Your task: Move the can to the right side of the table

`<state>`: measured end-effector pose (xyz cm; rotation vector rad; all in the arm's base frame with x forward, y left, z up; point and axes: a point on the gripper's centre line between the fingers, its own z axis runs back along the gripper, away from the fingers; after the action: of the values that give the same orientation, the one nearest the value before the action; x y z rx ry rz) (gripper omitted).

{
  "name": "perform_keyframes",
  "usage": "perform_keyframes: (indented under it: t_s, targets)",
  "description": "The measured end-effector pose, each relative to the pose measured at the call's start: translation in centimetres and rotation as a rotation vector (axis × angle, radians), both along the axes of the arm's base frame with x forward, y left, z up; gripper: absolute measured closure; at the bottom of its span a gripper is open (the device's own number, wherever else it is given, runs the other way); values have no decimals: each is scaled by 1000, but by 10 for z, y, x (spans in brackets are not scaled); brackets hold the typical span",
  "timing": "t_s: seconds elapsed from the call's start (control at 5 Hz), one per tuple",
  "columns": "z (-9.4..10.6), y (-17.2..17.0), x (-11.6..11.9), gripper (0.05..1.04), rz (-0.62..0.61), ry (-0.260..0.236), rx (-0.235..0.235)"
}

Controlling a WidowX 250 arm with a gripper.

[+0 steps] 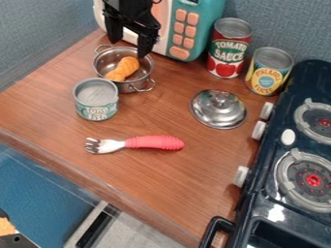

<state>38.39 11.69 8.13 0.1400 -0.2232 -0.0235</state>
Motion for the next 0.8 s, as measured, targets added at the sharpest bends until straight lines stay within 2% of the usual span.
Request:
perform_keyframes:
  t_s: [0.2, 0.4, 0.6, 0.8]
  targets:
    - [-14, -2, -2, 83, 1, 35, -18]
    - [-19, 9, -13, 83, 41, 59, -61]
    - [-4, 34, -37, 83, 189, 23, -95]
    - [2, 40, -53, 83, 294, 19, -127]
